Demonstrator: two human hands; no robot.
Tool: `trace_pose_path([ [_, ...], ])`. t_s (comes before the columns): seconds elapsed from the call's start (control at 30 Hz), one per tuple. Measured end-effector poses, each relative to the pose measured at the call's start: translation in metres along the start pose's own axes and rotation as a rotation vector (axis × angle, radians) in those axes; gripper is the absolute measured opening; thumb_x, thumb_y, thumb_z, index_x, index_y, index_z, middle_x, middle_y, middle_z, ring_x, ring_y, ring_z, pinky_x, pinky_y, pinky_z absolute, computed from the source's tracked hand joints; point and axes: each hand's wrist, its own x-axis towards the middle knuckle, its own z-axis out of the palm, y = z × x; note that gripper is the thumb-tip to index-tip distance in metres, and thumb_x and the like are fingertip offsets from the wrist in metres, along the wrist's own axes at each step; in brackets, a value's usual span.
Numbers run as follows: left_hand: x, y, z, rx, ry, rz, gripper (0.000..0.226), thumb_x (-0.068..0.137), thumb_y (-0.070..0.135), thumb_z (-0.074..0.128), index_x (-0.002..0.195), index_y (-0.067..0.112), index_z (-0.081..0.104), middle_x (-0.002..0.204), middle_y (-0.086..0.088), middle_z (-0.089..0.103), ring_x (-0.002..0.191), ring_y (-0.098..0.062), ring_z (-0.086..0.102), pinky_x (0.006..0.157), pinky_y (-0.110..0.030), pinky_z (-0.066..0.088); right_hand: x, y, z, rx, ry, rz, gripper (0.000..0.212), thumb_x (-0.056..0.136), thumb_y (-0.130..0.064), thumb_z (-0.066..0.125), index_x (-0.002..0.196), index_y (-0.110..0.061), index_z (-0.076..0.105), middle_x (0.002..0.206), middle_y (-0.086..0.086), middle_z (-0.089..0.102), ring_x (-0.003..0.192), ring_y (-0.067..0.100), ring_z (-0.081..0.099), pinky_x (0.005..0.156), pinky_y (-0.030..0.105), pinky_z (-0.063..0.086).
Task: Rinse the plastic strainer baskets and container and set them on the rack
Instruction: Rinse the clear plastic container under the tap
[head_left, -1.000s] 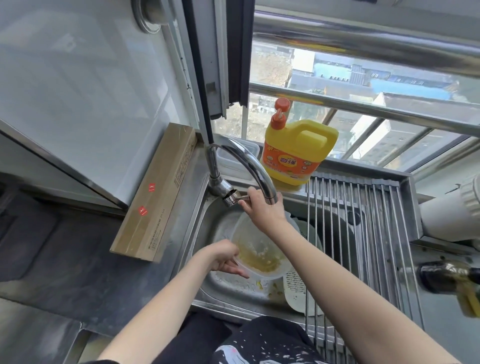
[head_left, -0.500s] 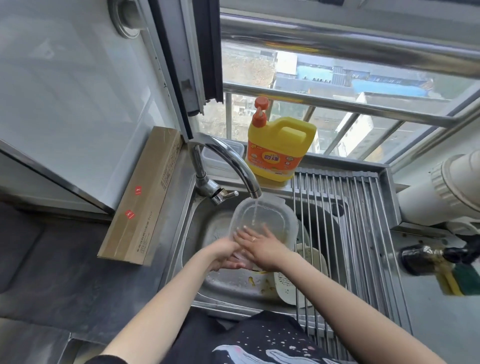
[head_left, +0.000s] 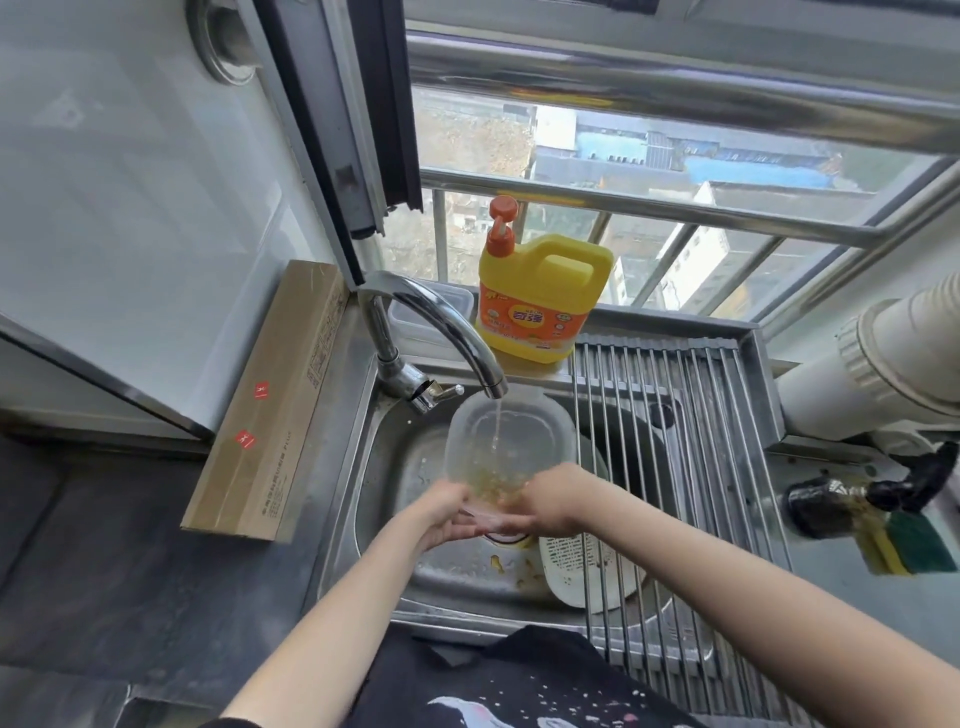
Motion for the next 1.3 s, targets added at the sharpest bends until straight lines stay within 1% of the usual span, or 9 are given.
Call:
trace_pose_path([
  [0.13, 0.004, 0.006, -0.003, -0.129, -0.016, 0.000, 0.031, 0.100, 0.001, 0.027, 0.130, -0.005, 0.029, 0.118, -0.039, 0.053, 0.052, -0.029, 0.070, 0.042, -0.024, 0.055, -0.005, 0.008, 0.008, -0.177, 0.227, 0.211, 0.027, 0.091, -0.018, 0.055, 0.115, -0.008, 0.065, 0.124, 0.013, 0.063, 0.117, 0.025, 0.053, 0.112, 0.034, 0.020],
  [0.3, 0.007, 0.015, 0.017, -0.124, -0.027, 0.045, 0.025, 0.100, 0.001, 0.029, 0.124, -0.001, 0.032, 0.114, -0.036, 0.055, 0.055, -0.028, 0.071, 0.051, -0.027, 0.058, 0.009, -0.009, 0.009, -0.266, 0.081, 0.573, 0.071, 0.100, -0.031, 0.036, 0.148, 0.007, -0.001, 0.156, 0.025, -0.003, 0.146, 0.038, -0.003, 0.116, 0.047, -0.008],
  [0.43, 0.008, 0.014, 0.021, -0.143, 0.047, 0.102, 0.028, 0.098, -0.002, 0.030, 0.122, -0.009, 0.042, 0.095, -0.028, 0.064, 0.067, -0.031, 0.068, 0.061, -0.032, 0.058, 0.017, -0.009, 0.020, 0.091, 0.087, 0.356, 0.061, 0.095, -0.028, 0.043, 0.150, -0.010, 0.022, 0.154, 0.013, 0.030, 0.144, 0.027, 0.022, 0.119, 0.045, 0.009],
  [0.6, 0.001, 0.015, 0.026, -0.256, -0.039, 0.079, 0.030, 0.100, 0.001, 0.032, 0.127, -0.008, 0.042, 0.104, -0.028, 0.063, 0.079, -0.031, 0.067, 0.052, -0.030, 0.059, 0.012, -0.001, 0.014, -0.244, 0.090, 0.544, 0.072, 0.099, -0.041, 0.032, 0.150, -0.001, 0.002, 0.158, 0.020, 0.001, 0.147, 0.034, -0.003, 0.116, 0.047, -0.010],
  [0.73, 0.004, 0.015, 0.033, -0.256, 0.001, 0.064, 0.026, 0.100, -0.001, 0.029, 0.121, -0.007, 0.044, 0.093, -0.025, 0.061, 0.074, -0.030, 0.063, 0.047, -0.029, 0.058, 0.014, -0.009, 0.018, 0.170, 0.127, 0.350, 0.065, 0.091, -0.037, 0.047, 0.148, -0.013, 0.027, 0.152, 0.013, 0.033, 0.140, 0.029, 0.029, 0.118, 0.044, 0.015],
  [0.93, 0.007, 0.013, 0.030, -0.342, -0.049, 0.011, 0.023, 0.100, -0.001, 0.031, 0.089, -0.001, 0.051, 0.066, -0.019, 0.069, 0.050, -0.023, 0.069, 0.047, -0.028, 0.058, 0.011, -0.007, 0.021, 0.079, 0.232, 0.365, 0.064, 0.091, -0.031, 0.048, 0.149, -0.016, 0.026, 0.154, 0.011, 0.030, 0.144, 0.027, 0.022, 0.119, 0.046, 0.006],
  [1.1, 0.007, 0.013, 0.030, -0.369, -0.114, -0.017, 0.019, 0.100, -0.001, 0.032, 0.099, -0.005, 0.051, 0.067, -0.021, 0.071, 0.055, -0.025, 0.071, 0.048, -0.027, 0.058, 0.006, -0.008, 0.012, -0.040, 0.256, 0.447, 0.072, 0.094, -0.032, 0.048, 0.153, -0.012, 0.011, 0.156, 0.007, 0.026, 0.145, 0.033, 0.017, 0.119, 0.047, -0.006],
  [1.23, 0.011, 0.008, 0.029, -0.361, -0.065, -0.047, 0.016, 0.099, 0.001, 0.037, 0.109, -0.003, 0.049, 0.067, -0.019, 0.069, 0.052, -0.023, 0.069, 0.041, -0.024, 0.054, 0.006, -0.015, 0.016, 0.031, 0.296, 0.243, 0.050, 0.094, -0.023, 0.052, 0.142, -0.018, 0.039, 0.142, 0.008, 0.050, 0.129, 0.026, 0.048, 0.113, 0.039, 0.025],
  [1.3, 0.010, 0.009, 0.026, -0.352, -0.146, -0.115, 0.020, 0.100, 0.006, 0.038, 0.106, -0.004, 0.054, 0.069, -0.018, 0.072, 0.047, -0.018, 0.068, 0.037, -0.018, 0.050, 0.004, -0.007, 0.011, -0.039, 0.315, 0.227, 0.058, 0.094, -0.024, 0.052, 0.147, -0.019, 0.031, 0.151, 0.009, 0.037, 0.138, 0.026, 0.037, 0.116, 0.039, 0.021],
])
